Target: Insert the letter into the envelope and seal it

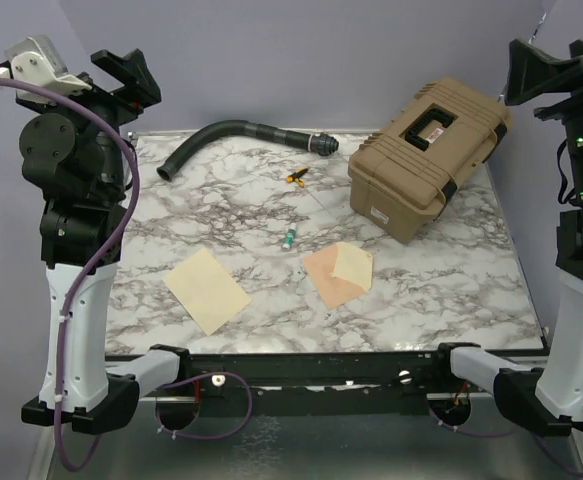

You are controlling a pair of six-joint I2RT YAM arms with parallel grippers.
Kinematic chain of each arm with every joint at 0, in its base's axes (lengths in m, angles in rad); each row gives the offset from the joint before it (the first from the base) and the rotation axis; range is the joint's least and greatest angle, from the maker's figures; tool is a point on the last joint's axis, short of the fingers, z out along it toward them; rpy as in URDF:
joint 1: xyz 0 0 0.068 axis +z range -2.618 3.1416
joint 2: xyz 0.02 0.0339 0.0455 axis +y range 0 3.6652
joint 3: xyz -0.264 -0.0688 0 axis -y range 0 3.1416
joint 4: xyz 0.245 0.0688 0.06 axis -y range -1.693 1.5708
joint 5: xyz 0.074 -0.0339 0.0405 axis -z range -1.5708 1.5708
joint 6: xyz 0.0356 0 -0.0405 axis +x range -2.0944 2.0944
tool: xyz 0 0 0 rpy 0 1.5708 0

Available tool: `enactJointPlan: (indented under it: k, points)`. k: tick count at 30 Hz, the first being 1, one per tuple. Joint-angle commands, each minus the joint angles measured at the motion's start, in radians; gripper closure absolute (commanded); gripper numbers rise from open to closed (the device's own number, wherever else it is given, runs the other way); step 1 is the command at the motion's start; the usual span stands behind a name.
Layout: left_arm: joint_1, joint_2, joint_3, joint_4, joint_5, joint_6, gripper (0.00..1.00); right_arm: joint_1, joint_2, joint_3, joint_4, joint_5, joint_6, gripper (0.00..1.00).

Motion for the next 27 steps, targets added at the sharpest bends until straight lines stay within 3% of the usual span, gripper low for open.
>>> enactJointPlan:
  k: [1,11,17,23,27]
  points:
    - [0.005,-0.017,-0.094,-0.008,0.025,-0.017,0.01,-0.004,-0.002,-0.089,-0.038,-0.042,0.047,0.0]
    - [0.005,-0.04,-0.433,0.024,0.194,-0.2,0.01,-0.004,0.058,-0.382,-0.033,-0.365,0.149,0.0]
    - [0.004,-0.14,-0.695,-0.002,0.189,-0.294,0.01,0.045,0.065,-0.573,0.204,-0.667,0.379,0.03]
    - [0.004,-0.287,-0.908,-0.128,0.115,-0.385,0.02,0.331,0.129,-0.634,0.194,-0.523,0.359,0.05]
    - [0.005,-0.347,-1.041,-0.201,0.086,-0.44,0.13,0.504,0.245,-0.629,0.183,-0.414,0.381,0.12]
